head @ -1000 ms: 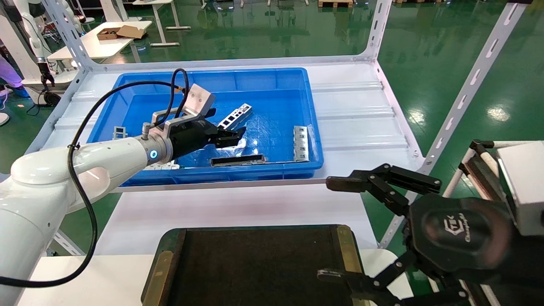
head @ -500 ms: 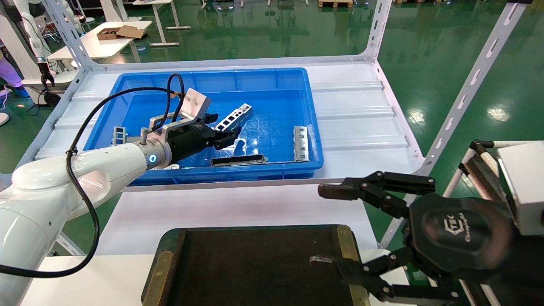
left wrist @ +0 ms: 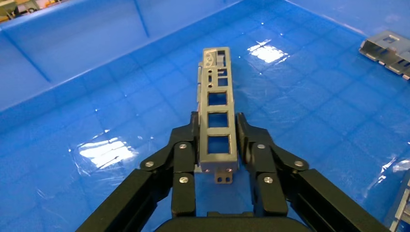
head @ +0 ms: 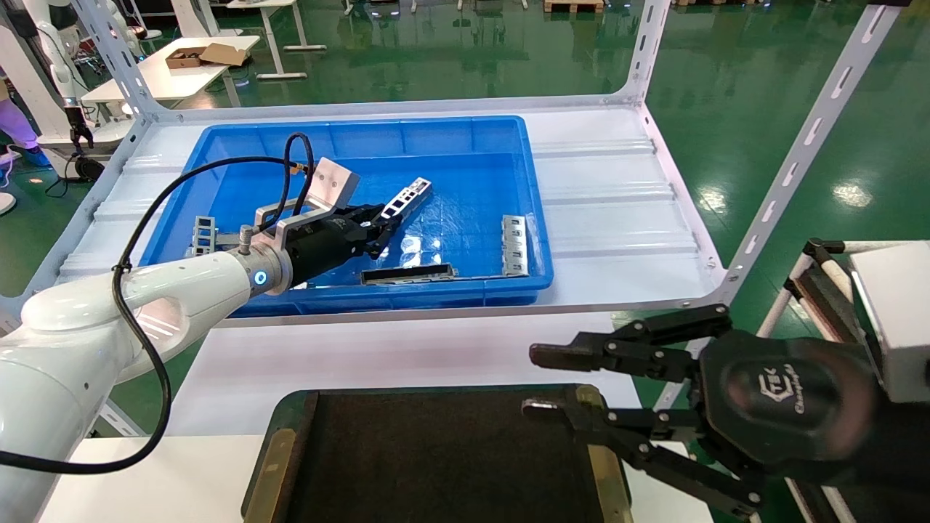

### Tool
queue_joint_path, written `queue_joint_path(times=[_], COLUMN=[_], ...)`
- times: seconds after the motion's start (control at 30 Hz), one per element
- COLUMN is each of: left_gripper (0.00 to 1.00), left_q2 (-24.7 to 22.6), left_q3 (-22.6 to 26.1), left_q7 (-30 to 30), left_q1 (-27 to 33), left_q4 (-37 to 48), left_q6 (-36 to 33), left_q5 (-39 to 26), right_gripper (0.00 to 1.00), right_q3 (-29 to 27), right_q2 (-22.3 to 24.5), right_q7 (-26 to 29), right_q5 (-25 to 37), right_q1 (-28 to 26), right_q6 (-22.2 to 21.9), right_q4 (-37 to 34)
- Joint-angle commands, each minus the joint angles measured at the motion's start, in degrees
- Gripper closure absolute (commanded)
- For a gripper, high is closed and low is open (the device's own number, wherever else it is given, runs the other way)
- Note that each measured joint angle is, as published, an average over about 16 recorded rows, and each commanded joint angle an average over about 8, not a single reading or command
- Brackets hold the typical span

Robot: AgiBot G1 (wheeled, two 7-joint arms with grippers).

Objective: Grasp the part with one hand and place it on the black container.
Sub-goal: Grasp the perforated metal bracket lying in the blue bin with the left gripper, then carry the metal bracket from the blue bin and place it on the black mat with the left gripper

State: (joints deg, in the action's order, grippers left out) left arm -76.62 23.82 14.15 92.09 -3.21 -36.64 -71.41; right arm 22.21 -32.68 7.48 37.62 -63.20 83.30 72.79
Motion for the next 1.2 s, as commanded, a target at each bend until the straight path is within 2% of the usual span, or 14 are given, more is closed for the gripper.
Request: queue_joint_path(times=[0.03,0.23,0.37,0.57,0.77,1.0,1.2], left_gripper=[1.00,1.00,1.00,1.00,1.00,1.00,1.00], left_q2=[-0.1,0.6,2.1,5.9,10.7,15.6,20.0], left_q3=[0.0,-0.8,-2.0,-3.5,-4.1,-4.3,-4.3], left_q7=[0.2,0.8,1.4,1.0,-2.1,-7.7,-13.9], left_q1=[-0.1,0.2,0.7,1.4,0.7,-4.2,-13.0], left_q4=[0.2,-0.4,-1.5,-3.7,-7.1,-15.7,-31.2], left_q6=[0.1,-1.8,-5.9,-17.4,-31.8,-46.5,-53.9], left_q5=[0.1,1.4,3.2,5.8,7.5,9.9,14.9], right_gripper=[1.00,1.00,1.00,1.00,1.00,1.00,1.00], right_q3=[0.0,0.0,0.0,0.0,0.0,0.0,0.0], right_q2=[0.0,0.0,0.0,0.0,0.0,0.0,0.0], right_q7=[0.0,0.0,0.0,0.0,0.0,0.0,0.0], right_q5=[0.0,0.0,0.0,0.0,0.0,0.0,0.0], right_q1=[0.0,0.0,0.0,0.0,0.0,0.0,0.0], right_q6=[0.0,0.0,0.0,0.0,0.0,0.0,0.0], right_q4=[0.0,0.0,0.0,0.0,0.0,0.0,0.0])
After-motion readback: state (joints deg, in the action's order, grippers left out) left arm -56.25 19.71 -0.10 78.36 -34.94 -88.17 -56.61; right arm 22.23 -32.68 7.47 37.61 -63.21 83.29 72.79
